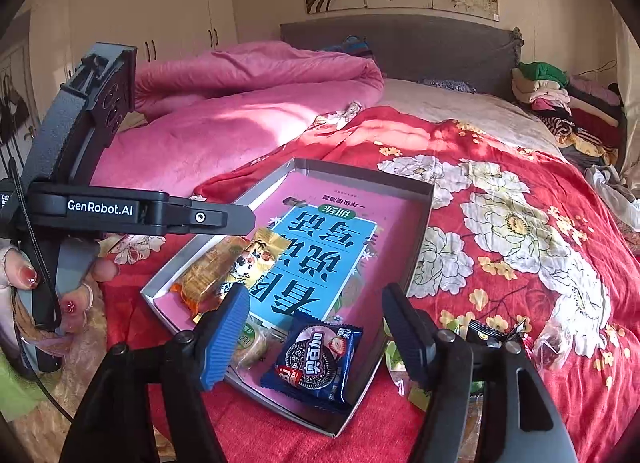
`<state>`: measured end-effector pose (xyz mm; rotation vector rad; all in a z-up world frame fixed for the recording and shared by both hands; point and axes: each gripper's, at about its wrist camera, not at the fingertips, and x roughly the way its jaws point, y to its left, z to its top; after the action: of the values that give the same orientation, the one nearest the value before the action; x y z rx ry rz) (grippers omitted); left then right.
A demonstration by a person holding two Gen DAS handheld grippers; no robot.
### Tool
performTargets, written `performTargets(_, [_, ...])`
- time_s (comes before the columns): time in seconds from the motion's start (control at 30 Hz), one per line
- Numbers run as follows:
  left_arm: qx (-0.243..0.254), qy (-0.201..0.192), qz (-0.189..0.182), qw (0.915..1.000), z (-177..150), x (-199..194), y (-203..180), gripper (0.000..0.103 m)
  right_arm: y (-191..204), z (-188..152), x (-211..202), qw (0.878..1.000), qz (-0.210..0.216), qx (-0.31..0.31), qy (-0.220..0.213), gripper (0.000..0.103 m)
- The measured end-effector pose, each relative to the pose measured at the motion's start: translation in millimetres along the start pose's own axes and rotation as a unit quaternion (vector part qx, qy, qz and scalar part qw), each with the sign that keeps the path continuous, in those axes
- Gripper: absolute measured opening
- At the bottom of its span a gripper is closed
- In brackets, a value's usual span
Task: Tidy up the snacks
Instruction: 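Withdraw both open tools from the tray toward the snack pile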
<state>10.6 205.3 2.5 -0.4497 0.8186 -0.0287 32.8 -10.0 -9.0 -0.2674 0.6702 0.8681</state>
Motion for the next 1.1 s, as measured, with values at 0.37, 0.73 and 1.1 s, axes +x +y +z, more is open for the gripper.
performTargets(0.37, [0.015,0.003,-0.016,0.9998,-5,1,-17,0.076,-16,0,-18,1.0,-0.018,0.018,-0.012,0.073])
performTargets(0.73, [0.017,-0.008,-0.033,0.9993,-9,-5,-38,0.079,-32,4,-42,0.998,-0.028,0.037,-0.033,0.079])
performTargets(1.1, [0.04,0.0,-0.043,0.9983,-17,-2,-61,0.08,-48,2,-59,0.997,-0.035,0.054,-0.042,0.085])
